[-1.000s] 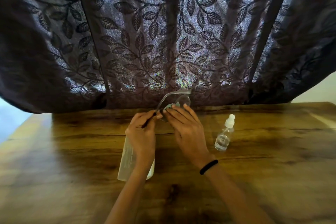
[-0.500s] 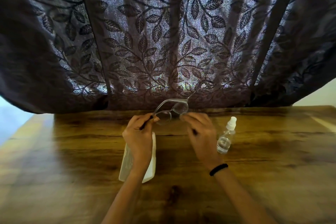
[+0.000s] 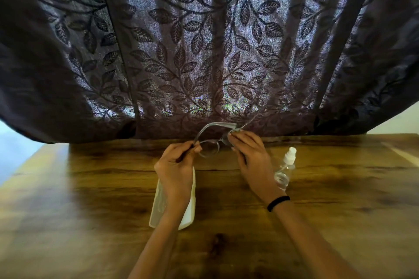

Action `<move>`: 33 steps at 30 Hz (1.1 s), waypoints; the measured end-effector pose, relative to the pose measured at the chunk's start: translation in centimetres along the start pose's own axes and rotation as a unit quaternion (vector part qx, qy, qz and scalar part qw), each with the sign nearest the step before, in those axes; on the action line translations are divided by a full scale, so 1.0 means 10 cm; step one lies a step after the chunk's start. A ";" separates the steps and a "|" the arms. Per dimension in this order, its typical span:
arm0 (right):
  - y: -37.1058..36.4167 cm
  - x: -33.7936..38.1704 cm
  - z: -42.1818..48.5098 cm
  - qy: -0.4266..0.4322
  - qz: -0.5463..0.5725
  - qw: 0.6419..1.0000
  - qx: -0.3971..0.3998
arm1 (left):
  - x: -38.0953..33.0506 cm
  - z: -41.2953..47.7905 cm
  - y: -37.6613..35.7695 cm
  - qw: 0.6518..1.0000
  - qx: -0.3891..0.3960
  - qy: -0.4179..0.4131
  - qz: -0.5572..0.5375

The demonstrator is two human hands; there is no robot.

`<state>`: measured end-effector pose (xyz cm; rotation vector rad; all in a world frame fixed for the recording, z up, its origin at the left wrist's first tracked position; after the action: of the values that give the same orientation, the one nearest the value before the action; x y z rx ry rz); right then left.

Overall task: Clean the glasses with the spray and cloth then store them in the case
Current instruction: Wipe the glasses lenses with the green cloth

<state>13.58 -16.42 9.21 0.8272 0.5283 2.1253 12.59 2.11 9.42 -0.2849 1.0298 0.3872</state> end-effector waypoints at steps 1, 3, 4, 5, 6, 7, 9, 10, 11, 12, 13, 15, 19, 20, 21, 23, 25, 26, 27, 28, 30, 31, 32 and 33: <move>-0.01 0.02 0.00 0.004 0.013 1.000 0.001 | 0.00 -0.01 -0.01 1.000 0.000 0.002 -0.004; -0.01 0.05 -0.01 0.007 0.034 0.999 -0.008 | 0.01 -0.02 -0.01 1.000 -0.001 0.002 -0.007; -0.01 0.06 -0.01 0.007 0.041 0.999 -0.013 | 0.01 -0.02 -0.01 1.000 -0.002 0.001 -0.007; -0.01 0.06 -0.01 0.009 0.046 0.999 -0.014 | 0.01 -0.02 -0.01 1.000 -0.002 0.001 -0.006; -0.01 0.06 -0.02 0.011 0.044 0.999 -0.010 | 0.01 -0.02 -0.01 1.000 -0.002 0.001 -0.004; -0.02 0.05 -0.02 0.015 0.032 0.999 -0.005 | 0.00 -0.02 -0.01 1.000 -0.001 0.002 -0.002; -0.01 0.01 -0.01 0.017 -0.020 1.000 -0.001 | 0.00 -0.02 -0.01 1.000 0.003 -0.002 0.000; 0.00 -0.02 -0.01 0.012 -0.049 0.999 -0.002 | -0.01 -0.02 -0.01 1.000 0.005 -0.004 -0.001; 0.01 -0.06 0.00 0.006 -0.072 0.997 -0.002 | -0.01 -0.02 -0.01 1.000 0.007 -0.004 -0.002; 0.02 -0.08 0.00 0.001 -0.084 0.996 -0.003 | -0.01 -0.02 -0.02 1.000 0.007 -0.003 -0.005; 0.02 -0.09 -0.01 -0.002 -0.083 0.996 -0.006 | 0.00 -0.02 -0.01 1.000 0.004 -0.002 -0.007; 0.03 -0.10 -0.01 -0.008 -0.045 0.999 -0.015 | 0.00 -0.01 -0.01 1.000 -0.003 -0.005 -0.007; -0.04 -0.05 0.02 -0.025 0.066 0.998 -0.004 | 0.01 -0.02 -0.03 1.000 -0.007 -0.001 -0.013; -0.06 -0.05 0.02 -0.032 0.087 0.996 -0.003 | 0.01 -0.03 -0.03 1.000 -0.008 0.001 -0.014; -0.07 -0.04 0.02 -0.037 0.101 0.994 -0.004 | 0.02 -0.03 -0.03 1.000 -0.011 0.002 -0.014; -0.08 -0.05 0.02 -0.043 0.117 0.992 -0.007 | 0.03 -0.03 -0.02 1.000 -0.016 0.007 -0.015; -0.08 -0.06 0.01 -0.043 0.113 0.993 -0.006 | 0.06 -0.04 -0.02 1.000 -0.019 0.014 -0.013; -0.08 -0.05 0.00 -0.036 0.090 0.995 -0.005 | 0.06 -0.04 -0.01 1.000 -0.019 0.016 -0.011; -0.07 -0.04 0.00 -0.024 0.051 0.998 -0.005 | 0.06 -0.04 -0.01 1.000 -0.019 0.016 -0.010; -0.08 -0.03 0.00 -0.012 -0.001 1.000 -0.003 | 0.05 -0.04 -0.01 1.000 -0.020 0.014 -0.009; -0.08 -0.05 -0.02 -0.007 -0.105 0.994 0.005 | 0.03 -0.02 -0.02 1.000 -0.019 0.001 -0.003; -0.08 -0.07 -0.02 -0.012 -0.140 0.990 0.008 | 0.02 -0.02 -0.02 1.000 -0.015 -0.006 0.002; -0.07 -0.08 -0.02 -0.017 -0.164 0.986 0.011 | 0.01 -0.01 -0.03 1.000 -0.012 -0.010 0.007; -0.07 -0.09 -0.01 -0.020 -0.180 0.983 0.013 | 0.00 -0.01 -0.03 1.000 -0.010 -0.010 0.009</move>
<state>14.27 -16.74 8.35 0.7264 0.6346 1.7711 12.68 1.82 9.37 -0.2891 1.0103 0.4160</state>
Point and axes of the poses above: each hand's wrist, its own z-axis towards the middle knuckle, its own y-axis out of the back of the hand, x = y × z, the point moved 7 cm from there along z, towards the middle knuckle, and after that the axes turned 1 degree about z, right-handed, at the moved point
